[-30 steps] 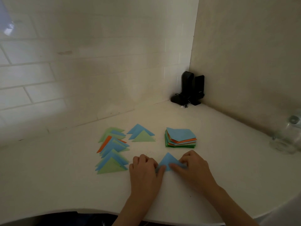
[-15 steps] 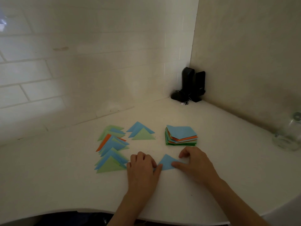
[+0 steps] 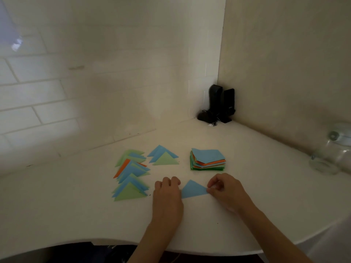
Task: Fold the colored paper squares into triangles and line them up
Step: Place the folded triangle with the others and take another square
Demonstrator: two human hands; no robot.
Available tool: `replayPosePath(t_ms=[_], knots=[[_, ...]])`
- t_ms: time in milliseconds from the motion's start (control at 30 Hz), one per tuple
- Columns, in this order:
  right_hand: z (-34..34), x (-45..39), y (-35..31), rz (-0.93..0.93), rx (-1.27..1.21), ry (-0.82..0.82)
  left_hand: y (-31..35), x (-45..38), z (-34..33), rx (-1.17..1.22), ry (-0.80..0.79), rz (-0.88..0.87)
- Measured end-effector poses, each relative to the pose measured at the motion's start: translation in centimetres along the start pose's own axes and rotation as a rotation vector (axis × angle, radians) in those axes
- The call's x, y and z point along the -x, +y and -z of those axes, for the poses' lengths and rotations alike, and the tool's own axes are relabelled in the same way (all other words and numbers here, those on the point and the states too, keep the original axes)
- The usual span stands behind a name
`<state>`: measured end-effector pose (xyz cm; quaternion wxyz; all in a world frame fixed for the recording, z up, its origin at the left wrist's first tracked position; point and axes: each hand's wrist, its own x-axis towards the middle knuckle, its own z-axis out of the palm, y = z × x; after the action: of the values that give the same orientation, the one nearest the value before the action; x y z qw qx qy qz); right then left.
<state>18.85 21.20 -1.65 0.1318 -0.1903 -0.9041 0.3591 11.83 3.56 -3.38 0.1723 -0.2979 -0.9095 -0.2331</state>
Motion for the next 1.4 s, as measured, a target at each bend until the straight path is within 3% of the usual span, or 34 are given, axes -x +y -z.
replayPosePath(t_ms=[233, 333, 500, 633, 767, 1000, 1200, 1400], knots=[[-0.3, 0.1, -0.2, 0.021, 0.010, 0.024, 3.4, -0.5, 0.0, -0.112, -0.074, 0.128], [-0.4, 0.1, -0.2, 0.040, 0.007, 0.029, 3.4, -1.1, -0.2, -0.003, -0.182, 0.213], [-0.3, -0.1, -0.1, 0.053, 0.028, 0.015, 2.5, -1.7, -0.2, 0.249, -0.196, 0.266], [0.4, -1.6, -0.5, 0.072, 0.029, 0.007, 1.0, -1.8, -0.3, 0.330, -0.073, 0.222], [-0.3, -4.1, -0.3, 0.184, 0.111, 0.305, -2.3, -4.0, 0.1, 0.294, 0.053, 0.267], [-2.3, -6.3, 0.0, 0.191, 0.447, 0.176, -6.6, -8.6, 0.1, 0.179, 0.083, 0.264], [-3.5, -6.0, 1.0, 0.261, 0.522, 0.410, -6.8, -10.2, -1.3, 0.082, 0.017, 0.237], [-3.1, -5.5, 0.7, 0.321, 0.511, 0.445, -6.3, -9.9, -1.6, -0.051, 0.018, 0.235]])
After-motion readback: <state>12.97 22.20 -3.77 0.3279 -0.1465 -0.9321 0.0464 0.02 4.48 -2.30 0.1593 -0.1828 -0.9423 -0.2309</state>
